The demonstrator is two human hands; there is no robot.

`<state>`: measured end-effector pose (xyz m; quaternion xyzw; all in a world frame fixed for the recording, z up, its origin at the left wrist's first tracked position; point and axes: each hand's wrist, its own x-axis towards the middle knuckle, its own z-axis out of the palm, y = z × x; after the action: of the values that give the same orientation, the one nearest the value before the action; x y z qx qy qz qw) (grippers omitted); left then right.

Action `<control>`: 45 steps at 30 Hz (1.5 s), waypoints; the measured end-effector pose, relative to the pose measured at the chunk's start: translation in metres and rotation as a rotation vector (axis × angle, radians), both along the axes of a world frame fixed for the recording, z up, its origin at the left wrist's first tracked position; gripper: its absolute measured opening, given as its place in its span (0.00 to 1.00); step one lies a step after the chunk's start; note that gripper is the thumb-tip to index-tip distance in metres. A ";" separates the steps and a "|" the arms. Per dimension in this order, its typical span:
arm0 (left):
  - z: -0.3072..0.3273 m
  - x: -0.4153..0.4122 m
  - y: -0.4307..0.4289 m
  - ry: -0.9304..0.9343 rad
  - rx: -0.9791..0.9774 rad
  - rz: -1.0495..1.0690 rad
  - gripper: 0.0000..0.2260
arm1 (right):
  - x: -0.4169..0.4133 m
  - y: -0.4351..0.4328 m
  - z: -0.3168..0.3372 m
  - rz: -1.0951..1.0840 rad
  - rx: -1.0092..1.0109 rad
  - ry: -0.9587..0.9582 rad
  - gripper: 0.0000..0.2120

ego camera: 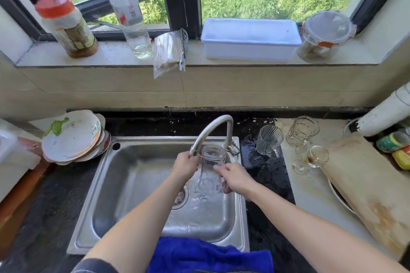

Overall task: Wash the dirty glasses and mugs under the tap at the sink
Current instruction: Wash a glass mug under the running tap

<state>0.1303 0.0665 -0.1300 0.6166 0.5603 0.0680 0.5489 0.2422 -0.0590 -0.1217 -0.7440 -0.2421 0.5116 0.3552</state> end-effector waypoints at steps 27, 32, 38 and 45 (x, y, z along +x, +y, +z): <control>0.157 0.125 -0.351 -0.241 0.953 -1.549 0.11 | -0.053 -0.441 0.134 -1.251 -0.063 -0.688 0.23; 0.170 0.107 -0.488 -0.367 0.930 -1.694 0.10 | -0.112 -0.578 0.134 -1.451 -0.127 -0.672 0.22; 0.162 0.064 -0.661 -0.450 0.870 -1.870 0.11 | -0.195 -0.726 0.120 -1.596 -0.219 -0.617 0.23; 0.152 0.007 -0.820 -0.532 0.804 -2.094 0.09 | -0.265 -0.844 0.108 -1.791 -0.308 -0.525 0.22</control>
<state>0.1372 -0.7533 0.0215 0.8761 -0.4216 -0.1195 0.2011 -0.0228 -0.9030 -0.0138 -0.7830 0.4173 -0.1089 0.4482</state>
